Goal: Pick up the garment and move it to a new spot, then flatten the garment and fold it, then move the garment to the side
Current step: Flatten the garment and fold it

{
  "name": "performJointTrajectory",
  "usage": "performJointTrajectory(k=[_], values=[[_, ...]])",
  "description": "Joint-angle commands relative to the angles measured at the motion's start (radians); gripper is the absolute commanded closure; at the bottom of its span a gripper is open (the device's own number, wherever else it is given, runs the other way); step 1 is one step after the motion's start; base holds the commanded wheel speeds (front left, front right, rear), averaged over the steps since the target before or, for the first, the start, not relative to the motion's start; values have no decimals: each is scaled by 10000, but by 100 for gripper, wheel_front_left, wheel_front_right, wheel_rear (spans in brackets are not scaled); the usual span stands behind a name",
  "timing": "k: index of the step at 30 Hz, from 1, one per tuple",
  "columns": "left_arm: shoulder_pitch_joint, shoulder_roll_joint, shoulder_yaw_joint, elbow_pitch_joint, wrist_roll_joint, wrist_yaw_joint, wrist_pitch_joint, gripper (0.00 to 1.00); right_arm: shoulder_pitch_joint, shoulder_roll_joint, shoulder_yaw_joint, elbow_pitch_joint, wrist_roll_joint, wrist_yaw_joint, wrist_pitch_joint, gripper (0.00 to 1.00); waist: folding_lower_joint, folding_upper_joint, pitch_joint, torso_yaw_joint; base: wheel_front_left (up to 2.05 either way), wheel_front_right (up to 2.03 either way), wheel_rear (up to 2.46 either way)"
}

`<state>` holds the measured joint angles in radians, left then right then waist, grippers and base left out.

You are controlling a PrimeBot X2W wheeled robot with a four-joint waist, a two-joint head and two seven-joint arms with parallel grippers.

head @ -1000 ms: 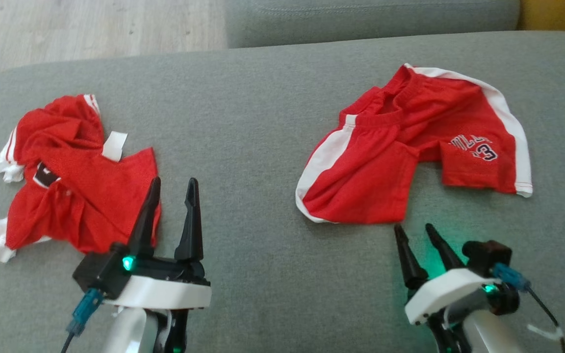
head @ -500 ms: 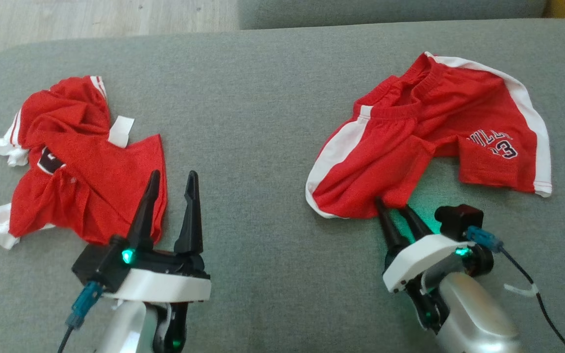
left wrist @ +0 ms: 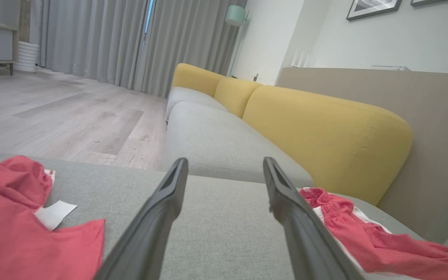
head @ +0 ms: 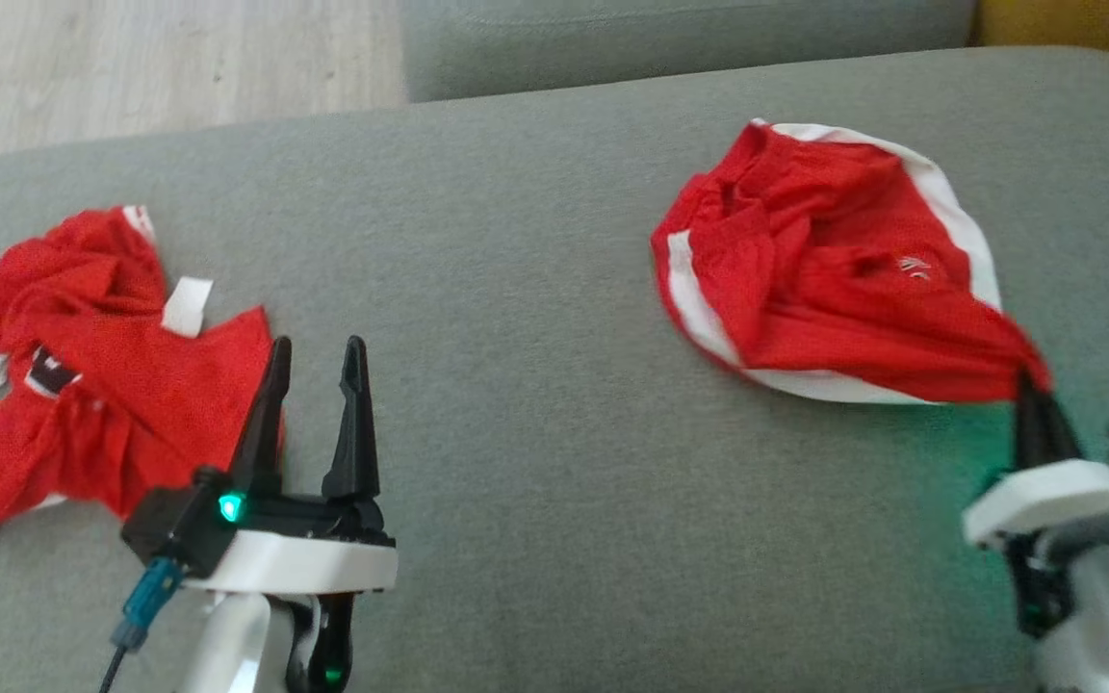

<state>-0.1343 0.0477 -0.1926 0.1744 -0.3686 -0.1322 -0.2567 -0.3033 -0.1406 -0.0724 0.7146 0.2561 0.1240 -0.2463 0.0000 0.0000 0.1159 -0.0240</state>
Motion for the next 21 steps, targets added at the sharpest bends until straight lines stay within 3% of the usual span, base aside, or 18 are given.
performJointTrajectory(k=[1,6,8,11,15,18,21], values=[[-92,26,347,-374,24,15,-51,0,103,-138,-474,-465,-549,67,99,100,0,0,-137,-192,0,0,0],[-139,26,279,-405,-40,15,-51,0,350,191,-2390,-1168,-1892,67,843,100,0,0,-169,-279,0,0,0],[-142,26,249,-414,-63,15,-51,0,373,418,-2961,-1602,-2472,67,901,0,0,0,-159,-273,0,0,0],[-124,26,210,-409,-70,15,-51,0,337,726,-3249,-2343,-3198,67,725,0,0,0,-129,-230,0,0,0],[-155,26,152,-386,-56,15,-51,0,306,887,-2793,-3366,-3567,67,232,0,0,0,-66,-102,0,0,0],[-209,26,105,-379,-54,15,-51,0,294,896,-2045,-3625,-3053,67,81,0,0,0,-22,5,0,0,0],[-287,26,45,-371,-52,15,-51,0,344,900,-680,-3739,-2270,67,16,0,0,0,66,159,0,0,0]])
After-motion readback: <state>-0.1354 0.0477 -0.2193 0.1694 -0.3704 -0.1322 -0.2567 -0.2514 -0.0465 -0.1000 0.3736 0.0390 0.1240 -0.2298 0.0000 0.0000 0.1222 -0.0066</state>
